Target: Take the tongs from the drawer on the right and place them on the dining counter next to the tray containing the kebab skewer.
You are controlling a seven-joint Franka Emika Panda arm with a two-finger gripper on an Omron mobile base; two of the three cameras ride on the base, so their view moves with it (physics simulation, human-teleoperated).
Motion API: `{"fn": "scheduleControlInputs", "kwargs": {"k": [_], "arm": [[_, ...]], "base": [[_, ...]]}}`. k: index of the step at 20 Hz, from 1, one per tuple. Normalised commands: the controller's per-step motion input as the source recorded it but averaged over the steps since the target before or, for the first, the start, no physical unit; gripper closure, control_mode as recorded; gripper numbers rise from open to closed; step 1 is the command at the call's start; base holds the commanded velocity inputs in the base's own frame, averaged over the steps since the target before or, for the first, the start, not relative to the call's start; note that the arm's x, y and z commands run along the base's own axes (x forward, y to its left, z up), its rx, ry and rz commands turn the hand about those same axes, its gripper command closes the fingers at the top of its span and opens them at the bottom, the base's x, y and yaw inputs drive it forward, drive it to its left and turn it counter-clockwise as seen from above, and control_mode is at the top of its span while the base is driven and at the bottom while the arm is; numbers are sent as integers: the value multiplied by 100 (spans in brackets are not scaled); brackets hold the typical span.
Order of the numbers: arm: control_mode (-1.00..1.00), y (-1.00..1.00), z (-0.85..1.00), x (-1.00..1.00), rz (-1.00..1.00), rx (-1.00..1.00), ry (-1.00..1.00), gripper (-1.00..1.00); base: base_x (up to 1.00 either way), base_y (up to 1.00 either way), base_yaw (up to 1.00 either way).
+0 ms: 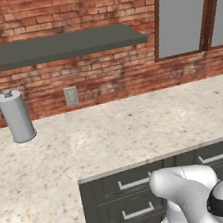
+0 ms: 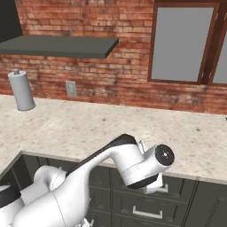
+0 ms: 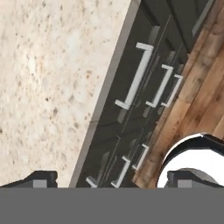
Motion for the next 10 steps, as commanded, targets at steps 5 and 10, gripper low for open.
{"fn": "scheduleControlInputs", "kwargs": {"k": [5, 10], "arm": [[-100, -5, -24, 0, -2, 0, -23, -100], [-100, 0, -19, -1, -4, 0, -14, -100]], "base": [[0, 0, 0], [0, 0, 0]]}}
